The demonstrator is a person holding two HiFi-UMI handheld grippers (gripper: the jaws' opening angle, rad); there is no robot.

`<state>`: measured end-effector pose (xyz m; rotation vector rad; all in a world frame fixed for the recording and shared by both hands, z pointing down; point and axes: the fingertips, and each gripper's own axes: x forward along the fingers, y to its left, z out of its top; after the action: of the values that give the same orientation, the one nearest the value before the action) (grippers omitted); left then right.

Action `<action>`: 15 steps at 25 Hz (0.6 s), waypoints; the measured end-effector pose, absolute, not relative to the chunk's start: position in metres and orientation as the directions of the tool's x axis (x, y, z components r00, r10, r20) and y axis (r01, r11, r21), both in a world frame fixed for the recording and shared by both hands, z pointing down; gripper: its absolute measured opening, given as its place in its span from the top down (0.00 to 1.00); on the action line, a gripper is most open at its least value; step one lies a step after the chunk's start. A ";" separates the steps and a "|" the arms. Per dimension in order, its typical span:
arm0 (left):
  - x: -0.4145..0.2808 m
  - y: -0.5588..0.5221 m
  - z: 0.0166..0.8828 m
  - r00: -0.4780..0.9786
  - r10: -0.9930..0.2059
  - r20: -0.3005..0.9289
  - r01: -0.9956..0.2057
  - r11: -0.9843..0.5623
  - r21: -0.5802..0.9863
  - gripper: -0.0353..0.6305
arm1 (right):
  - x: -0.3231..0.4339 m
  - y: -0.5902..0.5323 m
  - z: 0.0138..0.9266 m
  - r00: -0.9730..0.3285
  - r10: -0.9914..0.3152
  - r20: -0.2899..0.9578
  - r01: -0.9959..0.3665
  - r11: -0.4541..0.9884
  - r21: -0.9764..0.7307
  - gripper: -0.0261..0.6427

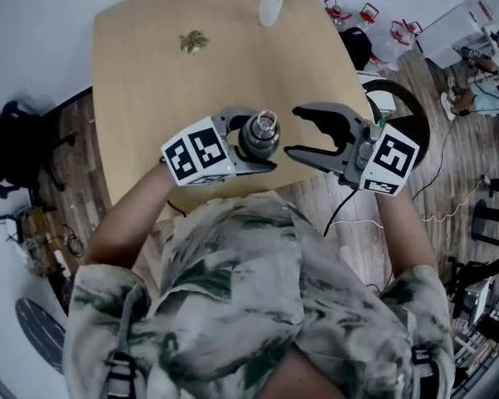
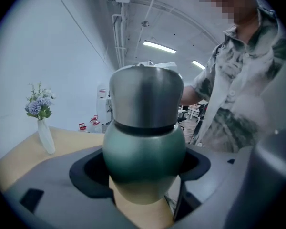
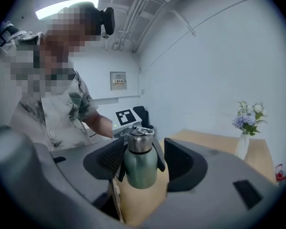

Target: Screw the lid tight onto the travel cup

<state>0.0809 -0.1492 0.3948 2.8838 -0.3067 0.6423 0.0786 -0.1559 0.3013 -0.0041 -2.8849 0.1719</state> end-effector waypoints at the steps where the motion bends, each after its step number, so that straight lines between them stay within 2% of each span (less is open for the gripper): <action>1: 0.082 -0.145 0.393 0.892 -0.141 0.430 -0.212 -0.970 0.122 0.37 | 0.074 -0.153 0.299 -0.968 0.050 0.244 0.020 0.992 -0.122 0.54; 9: 0.088 -0.114 0.394 0.906 0.018 0.422 -0.046 -0.989 0.141 0.37 | 0.044 -0.127 0.301 -0.936 0.243 0.254 0.208 0.966 -0.156 0.53; 15: 0.096 -0.103 0.389 0.910 0.117 0.398 0.055 -0.985 0.165 0.37 | 0.043 -0.116 0.298 -0.909 0.333 0.250 0.293 0.938 -0.186 0.54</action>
<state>0.0964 -0.1025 0.3891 2.9225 0.1326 0.6235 0.0428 -0.1159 0.2984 -0.4639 -2.8145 0.2083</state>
